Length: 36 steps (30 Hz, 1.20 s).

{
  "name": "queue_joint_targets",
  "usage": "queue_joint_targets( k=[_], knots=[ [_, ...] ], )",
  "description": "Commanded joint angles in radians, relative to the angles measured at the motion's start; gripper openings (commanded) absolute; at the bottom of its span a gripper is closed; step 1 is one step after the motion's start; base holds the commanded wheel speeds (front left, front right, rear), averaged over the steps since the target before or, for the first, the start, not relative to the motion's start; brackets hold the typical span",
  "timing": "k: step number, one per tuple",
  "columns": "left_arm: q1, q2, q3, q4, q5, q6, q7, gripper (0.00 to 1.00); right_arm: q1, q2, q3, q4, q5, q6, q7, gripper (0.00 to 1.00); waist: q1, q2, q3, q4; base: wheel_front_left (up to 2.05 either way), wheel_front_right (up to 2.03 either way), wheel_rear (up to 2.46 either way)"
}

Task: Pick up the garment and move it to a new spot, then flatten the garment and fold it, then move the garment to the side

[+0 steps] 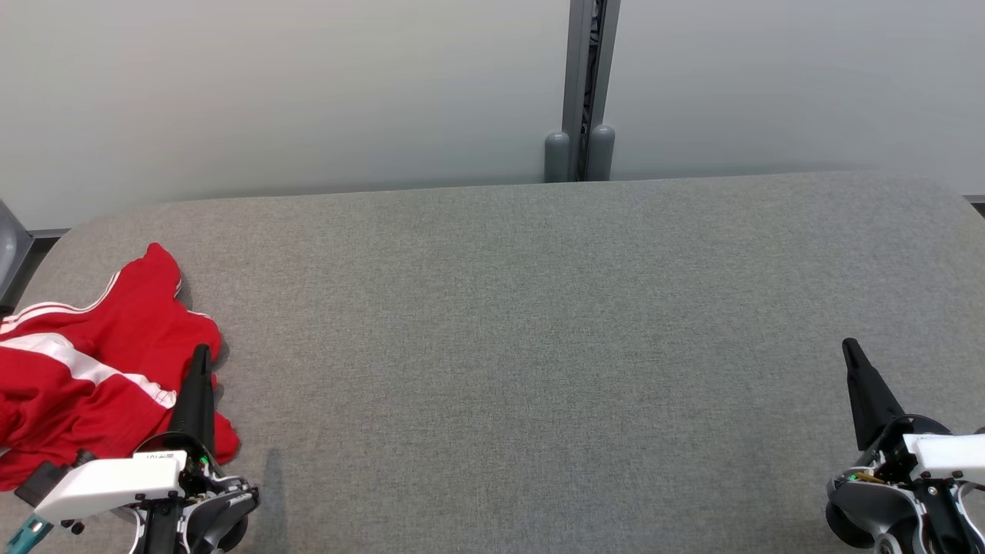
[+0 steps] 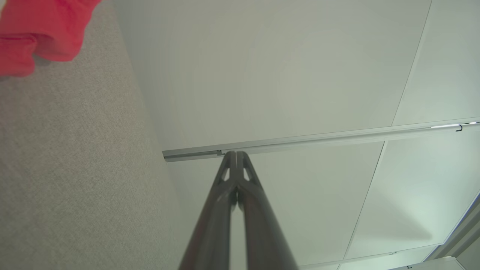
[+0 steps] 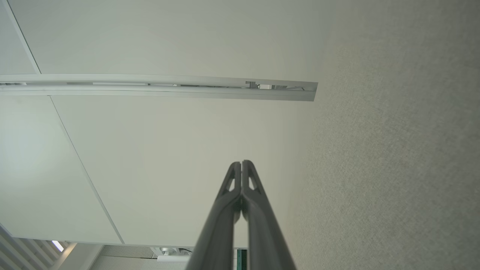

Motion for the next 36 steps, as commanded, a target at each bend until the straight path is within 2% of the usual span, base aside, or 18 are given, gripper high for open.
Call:
queue_joint_targets(
  k=[1,36],
  knots=[
    [-0.014,0.004,0.002,-0.003,0.0,-0.004,-0.002,0.0,-0.01,-0.006,-0.004,0.004,-0.001,0.003,-0.004,0.0,0.0,0.0,0.0,0.0,0.0,0.0,0.0],
    [-0.014,0.004,0.002,-0.003,0.0,-0.004,-0.002,0.0,-0.01,-0.006,-0.004,0.004,-0.001,0.003,-0.004,0.0,0.0,0.0,0.0,0.0,0.0,0.0,0.0]
  ],
)
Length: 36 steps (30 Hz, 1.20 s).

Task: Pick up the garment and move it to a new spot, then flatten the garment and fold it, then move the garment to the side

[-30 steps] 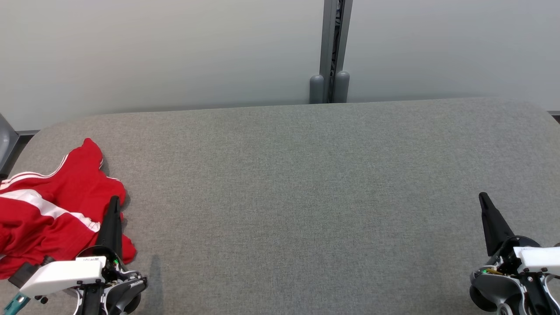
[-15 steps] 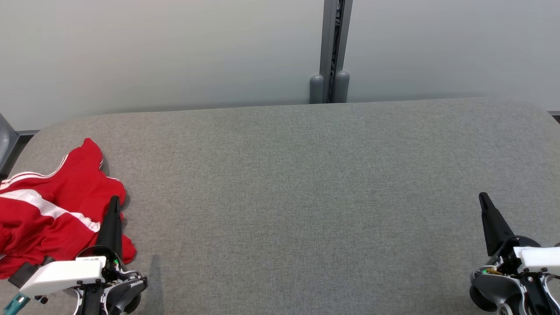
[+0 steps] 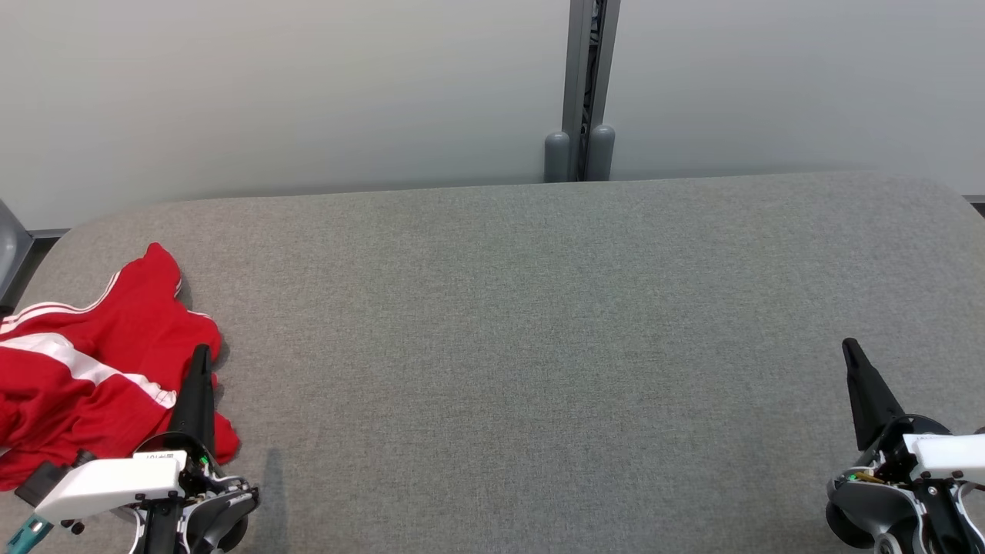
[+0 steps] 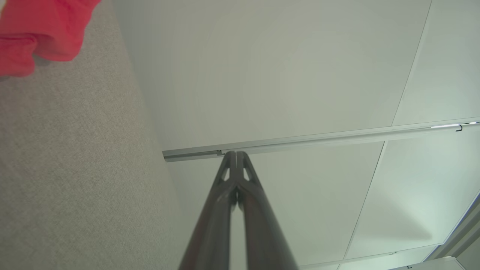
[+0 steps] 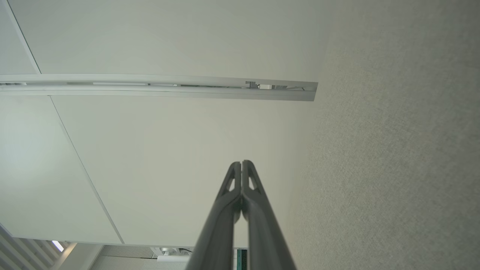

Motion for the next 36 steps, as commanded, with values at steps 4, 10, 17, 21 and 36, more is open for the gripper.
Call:
queue_joint_targets(
  k=[4,10,17,21,36],
  knots=[
    [-0.014,0.004,0.002,-0.003,0.0,-0.004,-0.002,0.0,-0.01,-0.006,-0.004,0.004,-0.001,0.003,-0.004,0.0,0.0,-0.0001,0.0,0.0,0.0,0.0,0.0],
    [-0.014,0.004,0.002,-0.003,0.0,-0.004,-0.002,0.0,-0.01,-0.006,-0.003,0.004,-0.001,0.003,-0.004,0.0,0.0,-0.0001,0.0,0.0,0.0,0.0,0.0],
    [0.043,-0.012,-0.003,0.041,0.0,0.0,0.0,1.0,0.042,0.019,0.007,0.034,-0.001,-0.003,-0.001,1.0,0.0,-0.0001,0.0,0.0,0.0,0.0,0.0],
    [0.046,-0.011,-0.001,0.026,-0.004,0.0,-0.011,1.0,0.048,0.017,0.027,0.016,-0.005,-0.003,-0.024,1.0,0.0,-0.0001,0.0,0.001,0.0,0.0,0.0],
    [0.061,0.002,0.001,-0.055,0.023,0.0,-0.058,1.0,0.061,0.012,0.087,-0.065,-0.033,-0.002,-0.1,1.0,0.0,-0.0001,0.0,-0.001,0.0,0.0,0.0]
  ],
)
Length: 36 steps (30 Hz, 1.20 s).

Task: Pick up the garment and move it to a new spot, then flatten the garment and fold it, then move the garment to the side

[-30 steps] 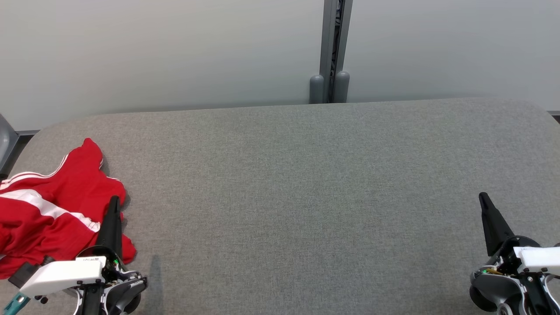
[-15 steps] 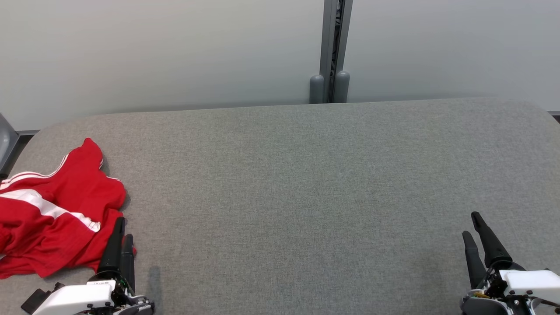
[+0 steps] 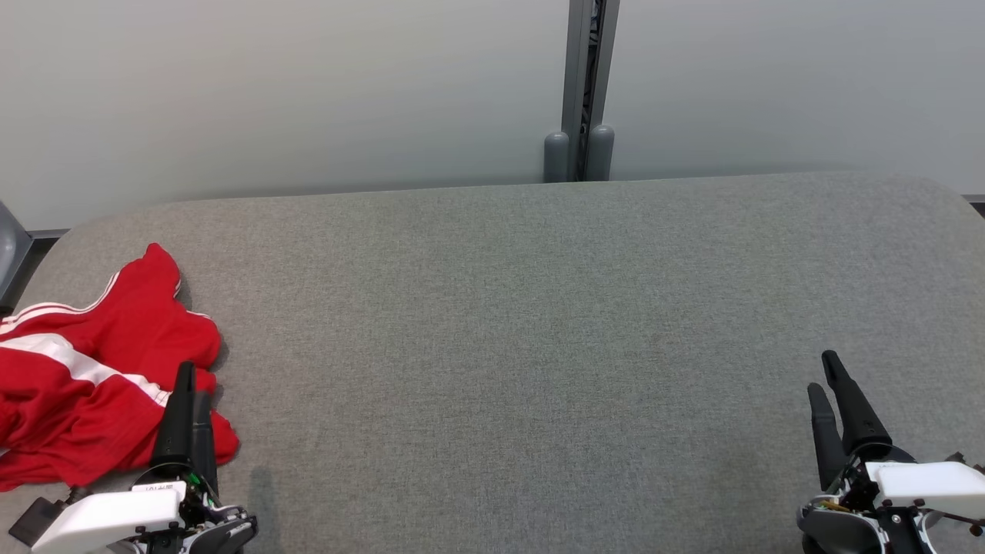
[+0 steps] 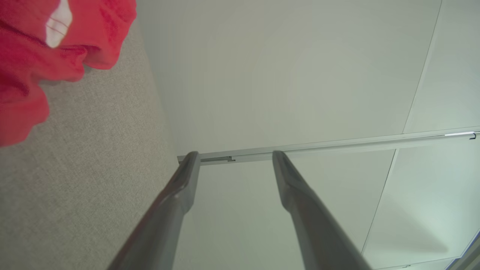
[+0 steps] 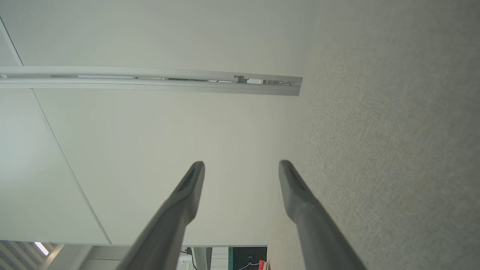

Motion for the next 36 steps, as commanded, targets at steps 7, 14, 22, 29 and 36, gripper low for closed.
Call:
queue_joint_targets(
  k=[7,14,22,29,36],
  knots=[
    [0.003,0.035,-0.018,-0.064,0.074,-0.001,-0.043,1.0,-0.002,-0.011,0.015,-0.057,-0.065,0.002,-0.041,1.0,0.0,0.0,0.0,-0.001,0.0,0.0,0.0],
    [0.007,0.048,-0.041,-0.074,0.142,-0.001,-0.081,1.0,0.0,-0.013,0.026,-0.074,-0.147,0.003,-0.066,1.0,0.0,0.0,0.0,0.002,0.0,0.0,0.0],
    [0.013,0.067,-0.061,-0.093,0.289,-0.001,-0.112,1.0,0.001,-0.015,0.04,-0.104,-0.3,0.003,-0.097,1.0,0.0,0.0,-0.001,0.002,0.0,0.0,0.0],
    [0.02,0.064,-0.052,-0.095,0.458,-0.001,-0.137,1.0,0.009,-0.016,0.075,-0.128,-0.51,0.004,-0.126,1.0,0.0,0.0,0.0,0.002,0.0,0.0,0.0],
    [0.02,0.07,-0.046,-0.089,0.616,-0.001,-0.157,1.0,0.012,-0.018,0.112,-0.151,-0.682,0.004,-0.149,1.0,0.0,0.0,0.002,0.001,0.0,0.0,0.0]
  ],
)
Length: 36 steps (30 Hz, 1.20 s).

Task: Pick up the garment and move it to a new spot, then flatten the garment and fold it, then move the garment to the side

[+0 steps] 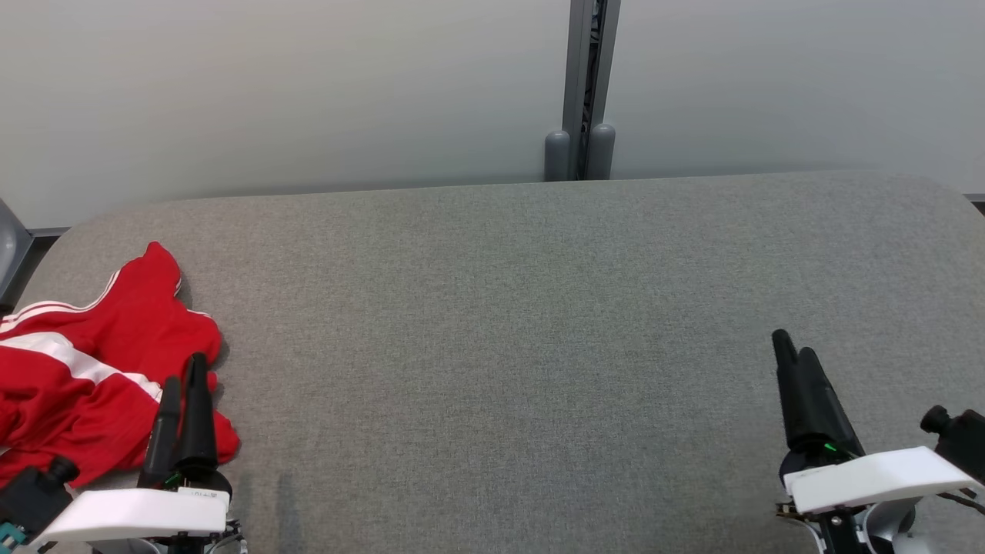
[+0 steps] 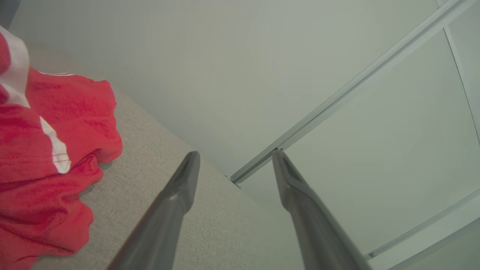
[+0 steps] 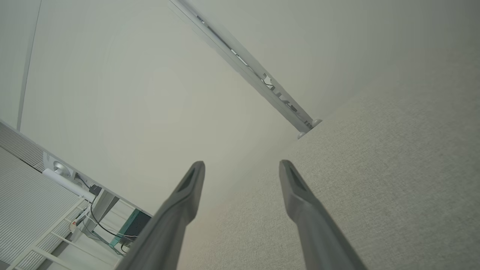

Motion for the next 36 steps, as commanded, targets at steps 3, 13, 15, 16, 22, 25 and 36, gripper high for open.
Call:
queue_joint_targets(
  k=[3,13,15,16,22,25,36],
  knots=[
    [-0.014,0.005,0.019,0.001,0.116,-0.001,-0.016,1.0,-0.004,-0.009,0.02,-0.024,-0.118,0.004,-0.02,1.0,0.0,0.0,0.0,0.0,0.0,0.0,0.0],
    [-0.017,0.004,0.023,0.035,0.336,0.011,-0.043,1.0,0.005,-0.011,0.042,-0.017,-0.331,0.005,-0.05,1.0,0.0,0.0,-0.003,0.0,0.0,0.0,0.0],
    [-0.017,0.005,0.025,0.037,0.375,0.016,-0.047,1.0,0.007,-0.011,0.039,-0.014,-0.367,0.005,-0.056,1.0,0.0,0.0,-0.004,0.0,0.0,0.0,0.0],
    [-0.017,0.004,0.026,0.038,0.393,0.018,-0.05,1.0,0.008,-0.011,0.037,-0.012,-0.383,0.005,-0.058,1.0,0.0,0.0,-0.004,0.0,0.0,0.0,0.0],
    [-0.014,0.001,0.027,0.035,0.462,0.016,-0.062,1.0,0.008,-0.012,0.032,0.004,-0.46,0.005,-0.073,1.0,0.0,0.0,-0.004,0.0,0.0,0.0,0.0],
    [-0.01,-0.002,0.026,0.032,0.497,0.012,-0.068,1.0,0.008,-0.013,0.025,0.019,-0.507,0.005,-0.08,1.0,0.0,0.0,-0.004,-0.001,0.0,0.0,0.0],
    [0.0,0.001,0.026,0.03,0.608,0.002,-0.092,1.0,0.003,-0.015,0.017,0.029,-0.624,0.005,-0.107,1.0,0.0,0.0,-0.004,0.0,0.0,0.0,0.0]
  ],
)
